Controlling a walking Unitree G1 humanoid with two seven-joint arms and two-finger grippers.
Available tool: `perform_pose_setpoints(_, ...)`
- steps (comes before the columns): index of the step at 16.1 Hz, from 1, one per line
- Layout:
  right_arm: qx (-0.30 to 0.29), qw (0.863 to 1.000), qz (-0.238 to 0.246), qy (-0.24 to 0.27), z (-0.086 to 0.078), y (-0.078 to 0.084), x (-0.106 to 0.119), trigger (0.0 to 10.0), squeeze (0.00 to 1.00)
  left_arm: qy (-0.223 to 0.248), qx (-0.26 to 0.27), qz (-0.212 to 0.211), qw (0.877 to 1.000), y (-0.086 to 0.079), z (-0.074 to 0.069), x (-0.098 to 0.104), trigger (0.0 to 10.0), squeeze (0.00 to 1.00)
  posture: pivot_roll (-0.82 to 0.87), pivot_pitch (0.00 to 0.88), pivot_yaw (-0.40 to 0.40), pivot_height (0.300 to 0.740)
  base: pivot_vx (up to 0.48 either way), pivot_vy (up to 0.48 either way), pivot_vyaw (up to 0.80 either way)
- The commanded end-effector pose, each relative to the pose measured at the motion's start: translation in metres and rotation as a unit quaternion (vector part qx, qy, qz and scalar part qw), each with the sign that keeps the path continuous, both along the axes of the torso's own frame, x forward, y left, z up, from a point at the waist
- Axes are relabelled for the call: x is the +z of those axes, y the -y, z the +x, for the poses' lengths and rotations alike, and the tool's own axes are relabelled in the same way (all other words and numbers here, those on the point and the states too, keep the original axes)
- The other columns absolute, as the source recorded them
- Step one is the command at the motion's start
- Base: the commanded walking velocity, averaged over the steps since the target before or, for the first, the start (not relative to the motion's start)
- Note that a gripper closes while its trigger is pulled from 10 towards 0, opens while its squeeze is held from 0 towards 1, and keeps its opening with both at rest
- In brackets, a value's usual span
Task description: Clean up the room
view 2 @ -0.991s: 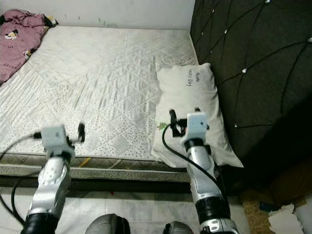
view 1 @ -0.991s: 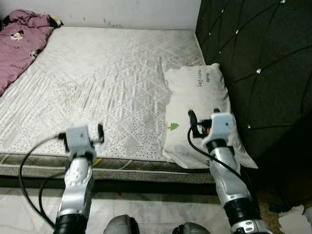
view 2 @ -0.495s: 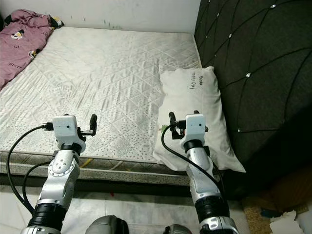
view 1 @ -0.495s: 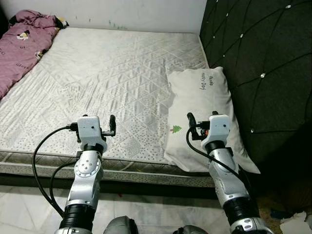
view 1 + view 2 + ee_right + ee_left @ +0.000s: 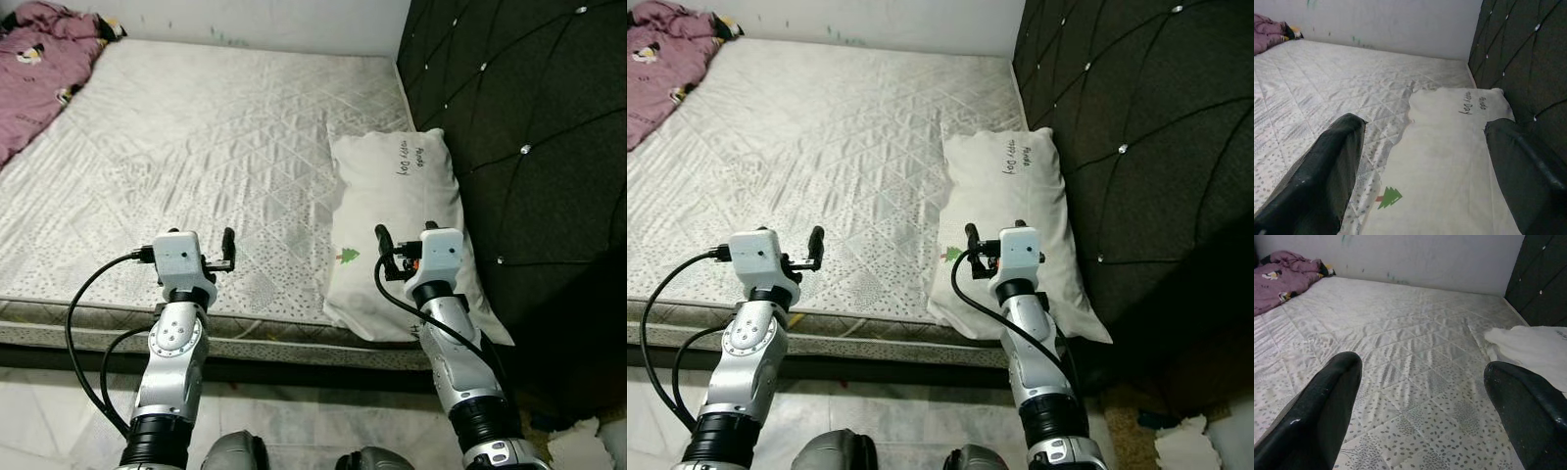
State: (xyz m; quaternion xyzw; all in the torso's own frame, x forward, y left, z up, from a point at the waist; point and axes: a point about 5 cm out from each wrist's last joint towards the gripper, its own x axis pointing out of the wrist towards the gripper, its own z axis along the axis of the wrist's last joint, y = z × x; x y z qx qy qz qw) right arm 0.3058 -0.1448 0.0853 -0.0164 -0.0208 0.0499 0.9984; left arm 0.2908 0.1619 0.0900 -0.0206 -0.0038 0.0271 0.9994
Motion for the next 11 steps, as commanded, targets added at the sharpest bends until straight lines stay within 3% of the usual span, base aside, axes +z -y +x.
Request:
perform_pose_setpoints(1,-0.002,1.000,0.000,0.005,0.0015,0.0024,0.0049,10.0,0.00,0.004,-0.002,-0.007,1.000,0.0007,0.0014,0.0045,10.0,0.00,-0.01,0.098,-0.059,0.740,0.000,0.000,0.00)
perform_pose_setpoints(2,-0.002,1.000,0.000,0.005,0.0017,0.0027,0.0052,10.0,0.00,0.004,-0.002,-0.007,1.000,0.0009,0.0016,0.0048,10.0,0.00,-0.01,0.103,-0.060,0.740,0.000,0.000,-0.44)
perform_pose_setpoints(6,-0.003,1.000,0.001,0.002,0.0019,0.0054,0.0066,10.0,0.00,0.000,0.001,-0.017,1.000,0.0014,0.0015,0.0062,10.0,0.00,-0.01,0.122,-0.064,0.740,0.000,0.480,-0.47)
perform_pose_setpoints(11,0.009,1.000,0.002,-0.003,0.0013,0.0041,0.0064,10.0,0.00,0.000,0.006,-0.020,1.000,0.0015,-0.0009,0.0076,10.0,0.00,0.00,0.129,-0.074,0.740,0.000,0.480,0.00)
